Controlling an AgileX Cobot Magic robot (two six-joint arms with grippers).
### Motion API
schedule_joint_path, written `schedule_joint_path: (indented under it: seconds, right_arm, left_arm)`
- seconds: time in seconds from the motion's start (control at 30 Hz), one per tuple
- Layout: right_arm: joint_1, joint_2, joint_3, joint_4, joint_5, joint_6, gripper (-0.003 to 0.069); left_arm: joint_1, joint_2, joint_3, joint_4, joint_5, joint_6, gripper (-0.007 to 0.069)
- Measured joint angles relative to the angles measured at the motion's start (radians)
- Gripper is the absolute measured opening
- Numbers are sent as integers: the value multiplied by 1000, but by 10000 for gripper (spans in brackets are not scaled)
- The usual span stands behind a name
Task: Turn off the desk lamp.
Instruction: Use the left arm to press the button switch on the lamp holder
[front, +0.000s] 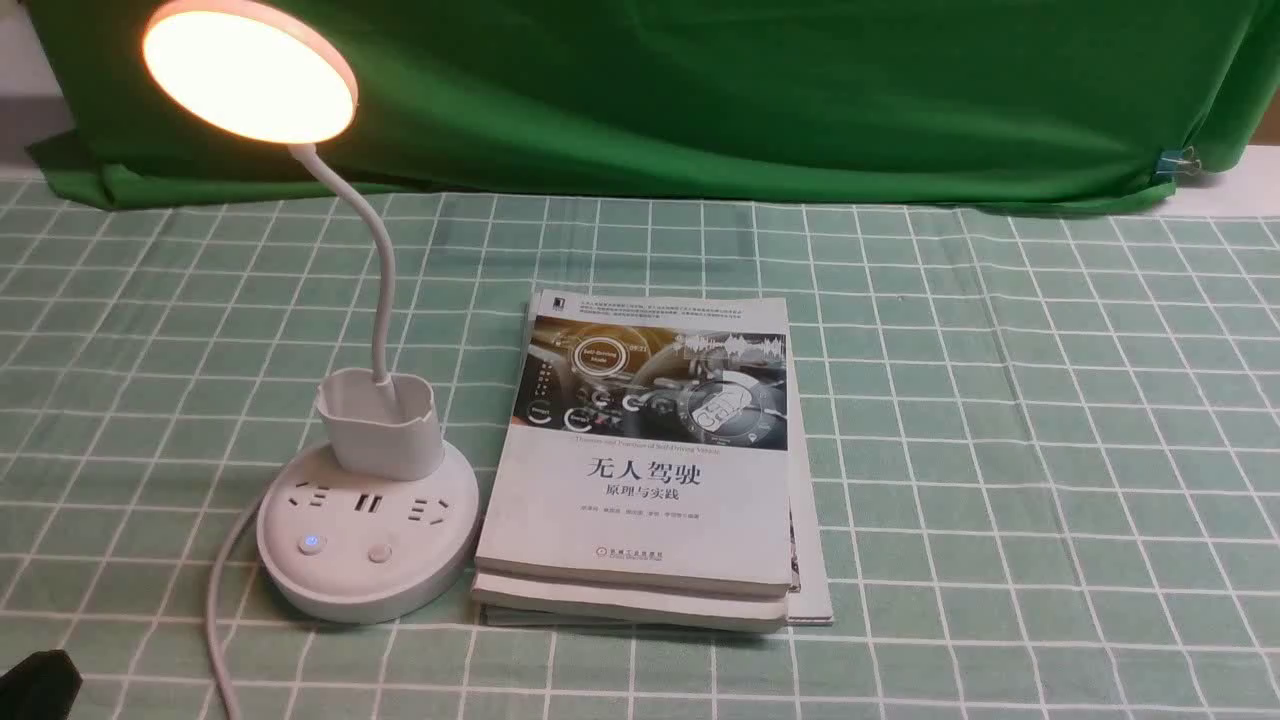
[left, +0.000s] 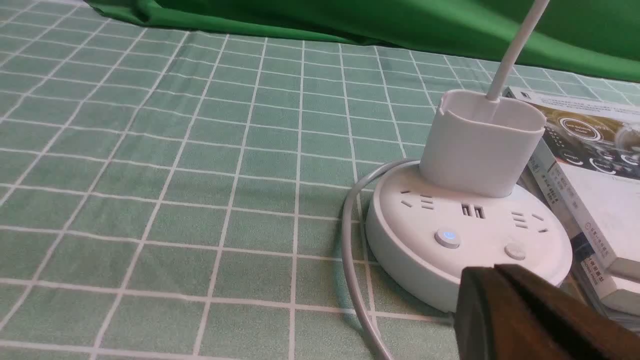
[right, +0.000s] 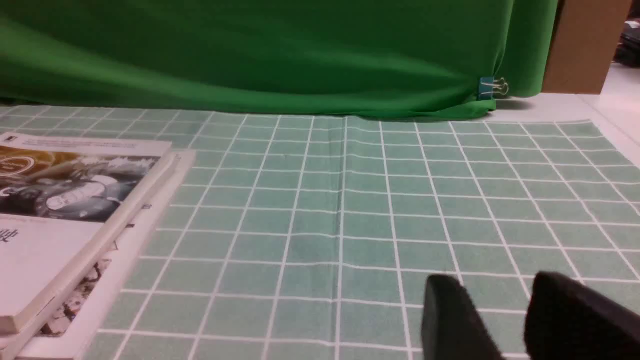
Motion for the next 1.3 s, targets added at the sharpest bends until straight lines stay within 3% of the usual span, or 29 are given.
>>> schedule_joint_path:
  seconds: [0.63, 0.73, 0.87, 0.93, 1.13, 1.3]
  right_arm:
    - [0, 0, 0, 0, 0, 0, 242]
    - [0, 0, 0, 0, 0, 0, 242]
    - [0, 0, 0, 0, 0, 0, 242]
    - [0, 0, 0, 0, 0, 0, 242]
    - [0, 0, 0, 0, 0, 0, 242]
    - [0, 0, 0, 0, 0, 0, 242]
  left_arm:
    - [0, 0, 0, -4, -7, 1, 0]
    - [0, 0, 0, -95, -57, -34, 0]
    - [0, 0, 0, -436, -155, -169, 0]
    - [0, 0, 0, -531, -176, -191, 0]
    - [0, 0, 0, -602, -201, -192, 0]
    - [0, 48, -117, -542, -3, -157, 0]
